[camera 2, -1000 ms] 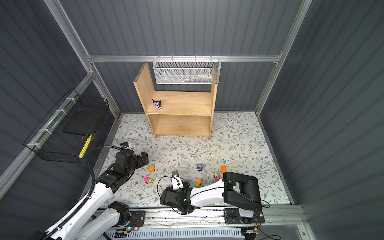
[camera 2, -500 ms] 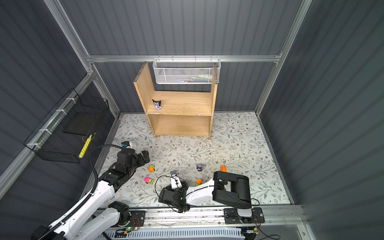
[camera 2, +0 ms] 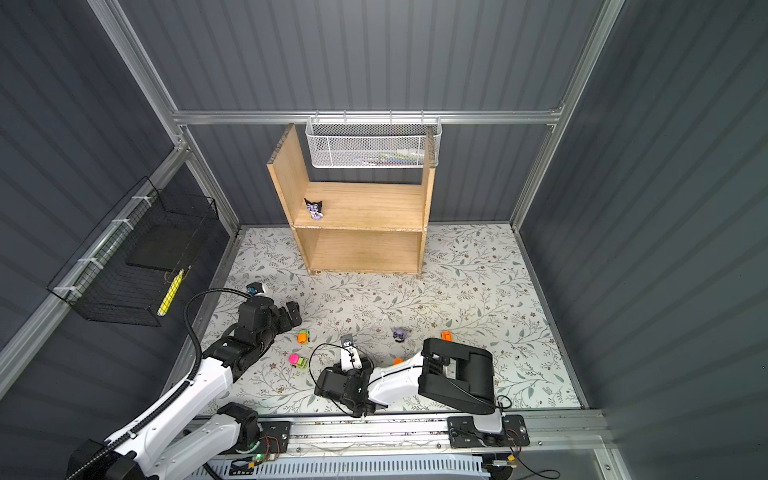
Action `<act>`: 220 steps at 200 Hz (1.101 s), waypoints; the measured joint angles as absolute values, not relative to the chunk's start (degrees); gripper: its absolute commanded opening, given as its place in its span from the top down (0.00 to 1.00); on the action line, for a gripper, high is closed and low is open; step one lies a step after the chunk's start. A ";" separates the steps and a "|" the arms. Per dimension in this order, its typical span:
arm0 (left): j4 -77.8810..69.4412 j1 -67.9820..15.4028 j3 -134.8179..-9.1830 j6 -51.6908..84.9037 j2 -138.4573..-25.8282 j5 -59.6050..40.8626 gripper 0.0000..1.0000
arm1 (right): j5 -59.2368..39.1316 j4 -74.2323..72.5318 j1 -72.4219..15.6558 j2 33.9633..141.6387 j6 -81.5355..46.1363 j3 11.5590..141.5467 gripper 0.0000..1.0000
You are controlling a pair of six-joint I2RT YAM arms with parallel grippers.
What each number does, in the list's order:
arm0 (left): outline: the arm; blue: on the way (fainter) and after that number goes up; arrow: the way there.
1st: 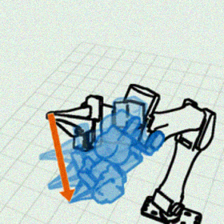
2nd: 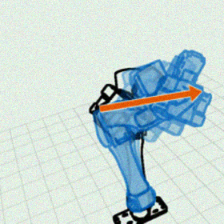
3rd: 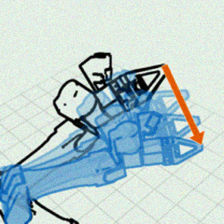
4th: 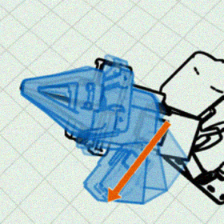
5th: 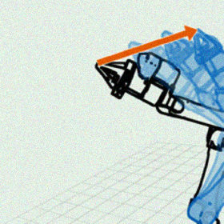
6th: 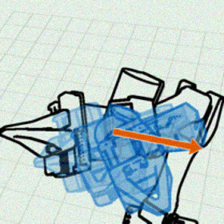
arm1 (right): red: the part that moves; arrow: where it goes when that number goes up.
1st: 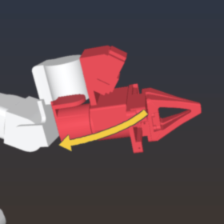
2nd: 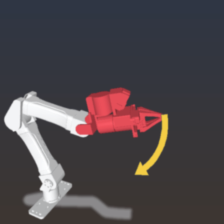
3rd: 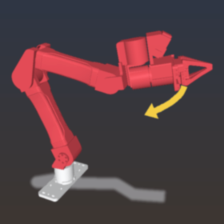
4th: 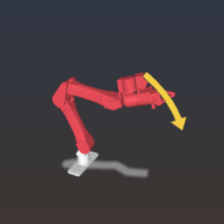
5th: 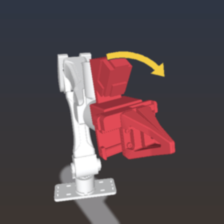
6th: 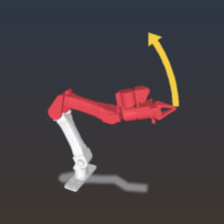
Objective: Place and organize the plastic toys onto the shelf
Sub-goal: 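Lift the cat toy with the right gripper and carry it toward the shelf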
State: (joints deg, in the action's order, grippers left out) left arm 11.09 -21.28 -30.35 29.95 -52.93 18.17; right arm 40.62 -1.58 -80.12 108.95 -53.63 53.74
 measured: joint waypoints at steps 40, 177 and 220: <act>11.07 -21.28 -30.35 29.95 -52.93 18.17 0.00 | 40.62 -1.61 -80.12 108.92 -53.54 53.74 0.67; 11.33 -21.28 -29.98 29.08 -52.99 16.86 0.00 | 39.22 5.89 -70.96 91.85 -38.39 60.10 0.69; 11.42 -21.28 -29.82 28.12 -54.87 16.69 0.00 | 35.79 10.46 -63.48 88.86 -29.50 69.45 0.69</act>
State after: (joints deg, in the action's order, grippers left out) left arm 11.42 -21.28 -29.82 28.12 -54.87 16.69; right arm 35.79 10.46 -63.48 88.86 -29.50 69.45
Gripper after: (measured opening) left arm 0.997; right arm 0.333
